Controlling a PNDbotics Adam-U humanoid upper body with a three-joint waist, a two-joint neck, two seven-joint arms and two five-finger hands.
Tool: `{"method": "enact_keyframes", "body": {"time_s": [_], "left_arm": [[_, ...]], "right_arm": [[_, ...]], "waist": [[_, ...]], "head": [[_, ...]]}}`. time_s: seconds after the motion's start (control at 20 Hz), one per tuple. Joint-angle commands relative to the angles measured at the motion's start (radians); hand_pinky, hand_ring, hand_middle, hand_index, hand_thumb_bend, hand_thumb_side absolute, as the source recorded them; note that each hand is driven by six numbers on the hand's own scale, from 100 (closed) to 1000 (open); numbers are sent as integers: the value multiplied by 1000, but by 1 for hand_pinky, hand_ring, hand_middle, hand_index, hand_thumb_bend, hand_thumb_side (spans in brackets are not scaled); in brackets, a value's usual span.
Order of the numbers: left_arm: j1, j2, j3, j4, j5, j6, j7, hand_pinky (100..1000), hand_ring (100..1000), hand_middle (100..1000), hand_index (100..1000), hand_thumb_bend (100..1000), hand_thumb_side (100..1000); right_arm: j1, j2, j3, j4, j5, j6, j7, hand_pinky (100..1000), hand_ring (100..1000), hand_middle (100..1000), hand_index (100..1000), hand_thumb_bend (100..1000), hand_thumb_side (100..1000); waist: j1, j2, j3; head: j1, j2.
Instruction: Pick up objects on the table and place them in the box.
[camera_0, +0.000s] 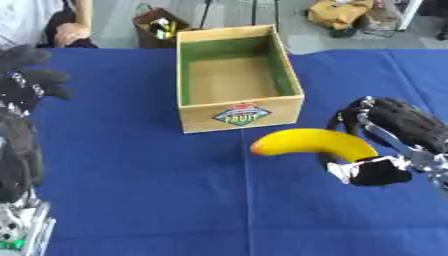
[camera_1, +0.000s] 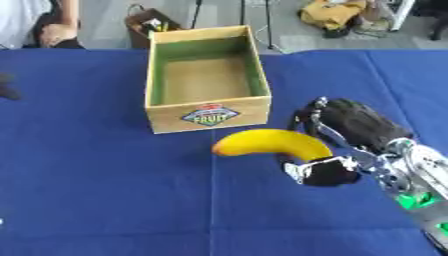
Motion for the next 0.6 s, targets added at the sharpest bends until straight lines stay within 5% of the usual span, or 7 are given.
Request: {"method": "enact_keyframes", "body": {"time_s": [0.05,0.6], "left_arm": [[-6,11,4,-18,-1,3,0,499,594,654,775,100,1000],[-4,14,3,-18,-2,3,1,499,594,655,774,100,1000]], "right_arm": [[-7,-39,-28,-50,-18,18,-12,546,537,354,499,147,466],[-33,-71,-73,-90,-108,41,-69,542,528,347,492,144,471]], "waist": [[0,-25,-3],[-3,-28,0]], "head": [[2,-6],[-1,-4]]}}
